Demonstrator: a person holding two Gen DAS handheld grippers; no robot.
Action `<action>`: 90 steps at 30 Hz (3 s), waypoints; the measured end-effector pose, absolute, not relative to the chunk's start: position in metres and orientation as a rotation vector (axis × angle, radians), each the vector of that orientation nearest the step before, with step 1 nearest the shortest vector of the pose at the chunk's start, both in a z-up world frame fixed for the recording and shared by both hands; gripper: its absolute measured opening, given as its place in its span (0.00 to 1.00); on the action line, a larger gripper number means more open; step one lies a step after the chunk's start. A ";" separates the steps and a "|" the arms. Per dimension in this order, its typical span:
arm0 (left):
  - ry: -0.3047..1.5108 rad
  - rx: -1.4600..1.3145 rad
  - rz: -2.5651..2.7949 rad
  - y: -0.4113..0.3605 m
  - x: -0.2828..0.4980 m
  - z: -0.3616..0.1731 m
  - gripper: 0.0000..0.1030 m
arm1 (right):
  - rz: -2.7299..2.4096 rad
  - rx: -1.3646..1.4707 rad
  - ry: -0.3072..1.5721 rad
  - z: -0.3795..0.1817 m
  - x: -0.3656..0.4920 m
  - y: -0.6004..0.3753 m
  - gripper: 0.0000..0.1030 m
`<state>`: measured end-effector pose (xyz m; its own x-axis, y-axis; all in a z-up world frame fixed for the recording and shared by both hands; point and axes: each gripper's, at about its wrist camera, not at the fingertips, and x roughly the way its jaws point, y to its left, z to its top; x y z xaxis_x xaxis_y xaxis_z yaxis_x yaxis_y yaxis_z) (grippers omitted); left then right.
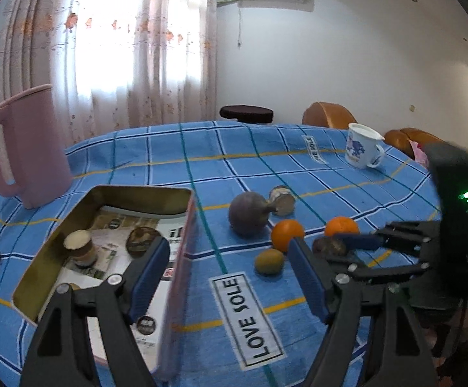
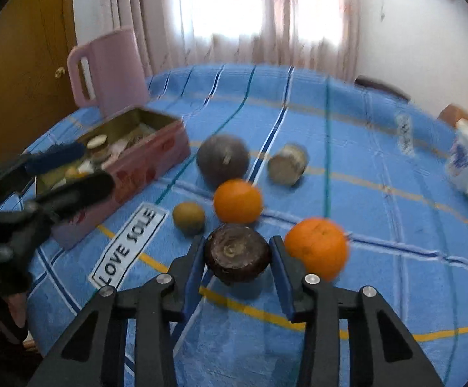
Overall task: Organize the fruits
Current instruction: 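Grasp another dark brown fruit with the right gripper while the left approaches a kiwi, then grasp the second kiwi with the left gripper while the right lifts its fruit, then carry the kiwi and dark brown fruit into the pink tin and open both grippers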
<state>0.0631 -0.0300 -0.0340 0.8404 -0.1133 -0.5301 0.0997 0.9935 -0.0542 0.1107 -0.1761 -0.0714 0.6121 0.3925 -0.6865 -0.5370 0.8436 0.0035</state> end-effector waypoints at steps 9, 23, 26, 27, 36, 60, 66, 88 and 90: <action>0.647 0.002 -0.174 -0.056 0.089 -0.045 0.64 | 0.381 -0.150 0.646 -0.058 0.120 -0.209 0.40; 0.809 0.032 -0.208 -0.075 0.118 -0.067 0.40 | 0.399 -0.114 0.610 -0.054 0.116 -0.219 0.40; 0.815 0.051 -0.189 -0.079 0.119 -0.068 0.40 | 0.405 -0.106 0.614 -0.055 0.118 -0.220 0.41; 0.819 0.053 -0.185 -0.079 0.120 -0.069 0.40 | 0.406 -0.103 0.614 -0.054 0.118 -0.220 0.41; 0.871 0.042 -0.200 -0.076 0.131 -0.076 0.30 | 0.409 -0.107 0.609 -0.054 0.116 -0.220 0.41; 0.636 -0.026 -0.181 -0.057 0.100 -0.047 0.30 | 0.448 -0.087 0.512 -0.045 0.100 -0.223 0.40; 0.589 -0.020 -0.161 -0.056 0.093 -0.043 0.30 | 0.456 -0.082 0.483 -0.042 0.096 -0.225 0.40; 0.485 -0.011 -0.124 -0.055 0.076 -0.034 0.30 | 0.462 -0.089 0.389 -0.037 0.080 -0.227 0.40; 0.474 -0.010 -0.121 -0.055 0.074 -0.033 0.30 | 0.462 -0.090 0.380 -0.036 0.079 -0.227 0.40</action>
